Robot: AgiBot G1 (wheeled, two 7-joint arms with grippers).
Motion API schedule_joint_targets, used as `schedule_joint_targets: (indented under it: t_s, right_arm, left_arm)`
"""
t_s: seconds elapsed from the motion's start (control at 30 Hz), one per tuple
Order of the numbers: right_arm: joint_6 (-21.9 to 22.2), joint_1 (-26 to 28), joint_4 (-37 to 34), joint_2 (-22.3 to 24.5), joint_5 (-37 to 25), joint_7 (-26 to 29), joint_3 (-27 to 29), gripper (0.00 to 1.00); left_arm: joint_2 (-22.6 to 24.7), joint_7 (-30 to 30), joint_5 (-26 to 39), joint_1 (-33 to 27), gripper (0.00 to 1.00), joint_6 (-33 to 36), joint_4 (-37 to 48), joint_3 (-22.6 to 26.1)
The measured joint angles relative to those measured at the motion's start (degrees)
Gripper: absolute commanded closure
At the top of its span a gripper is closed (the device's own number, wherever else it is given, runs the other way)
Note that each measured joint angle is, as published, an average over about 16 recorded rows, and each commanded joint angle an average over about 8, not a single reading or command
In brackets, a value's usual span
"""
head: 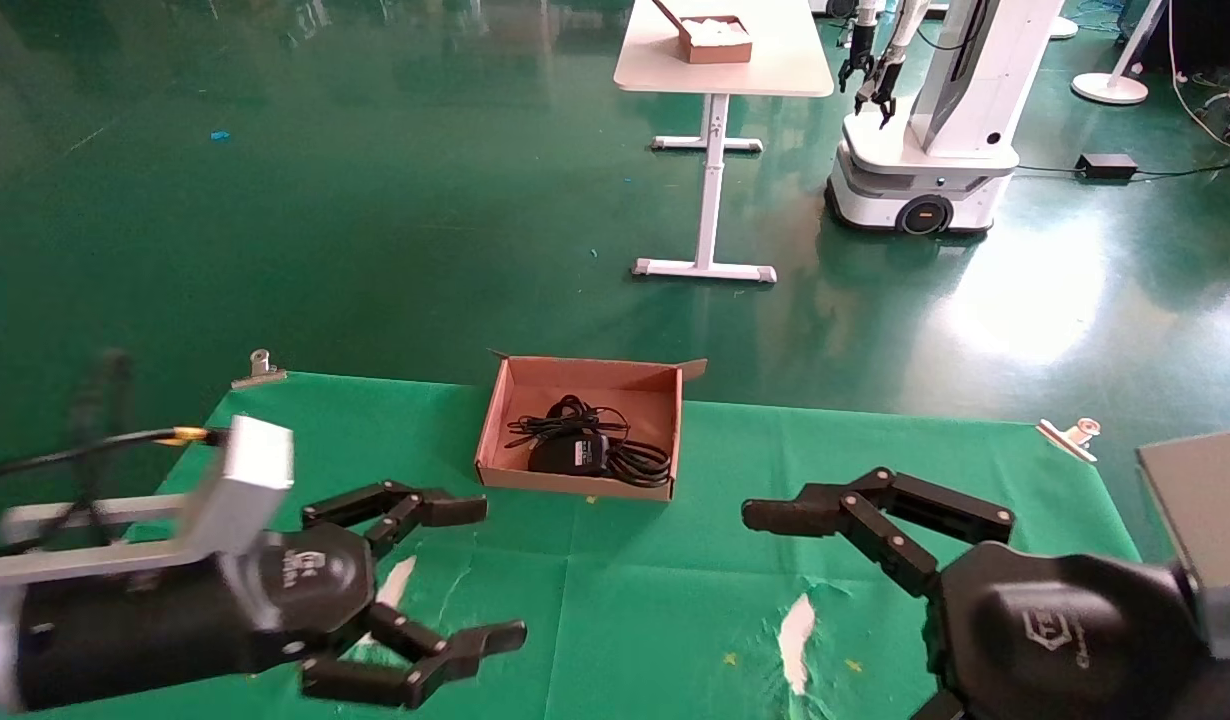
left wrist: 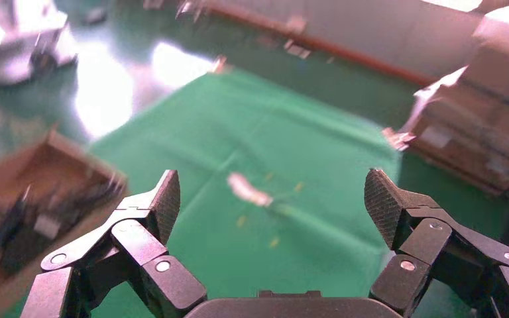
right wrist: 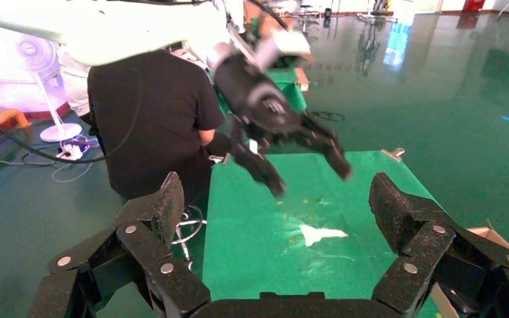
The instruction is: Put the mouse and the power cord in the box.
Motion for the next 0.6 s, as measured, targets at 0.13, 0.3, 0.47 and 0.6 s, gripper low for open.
schedule_joint_targets:
  t_s: [0.13,0.3,0.47,0.6]
  right_arm:
    - [0.0,0.0,0.0,0.01,0.02,-0.01,-0.01,0.0]
    - [0.0,-0.02,0.01,0.03,0.05,-0.02,-0.01,0.0]
    - [0.0,-0.03,0.02,0.05,0.07,-0.02,-0.02,0.0]
    - [0.0,-0.04,0.01,0.06,0.08,-0.02,-0.02,0.0]
  left_arm:
    - [-1.74,2.87,-5.58,2.07,0.0,3.39,-2.64,-3.44]
    - [-3.54,5.67,-11.46,4.22,0.0,6.93,-5.39,-7.04]
    - [-4.5,7.13,-14.64,5.38,0.0,8.82,-6.85,-8.97]
    - [-4.74,7.43,-15.41,5.66,0.0,9.28,-7.2,-9.43]
